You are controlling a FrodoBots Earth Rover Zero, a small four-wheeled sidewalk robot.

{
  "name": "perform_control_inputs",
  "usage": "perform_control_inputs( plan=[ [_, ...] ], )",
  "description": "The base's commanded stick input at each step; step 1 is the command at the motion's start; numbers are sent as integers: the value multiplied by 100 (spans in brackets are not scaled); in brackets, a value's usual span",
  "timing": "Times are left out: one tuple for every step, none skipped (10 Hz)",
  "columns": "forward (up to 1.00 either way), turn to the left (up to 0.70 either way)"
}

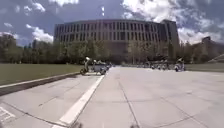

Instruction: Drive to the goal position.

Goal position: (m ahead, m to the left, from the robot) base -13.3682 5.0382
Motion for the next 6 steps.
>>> perform_control_inputs(
  plan=[
    [70, 0],
    [70, 0],
    [70, 0],
    [70, 0],
    [70, 0],
    [70, 0]
  ],
)
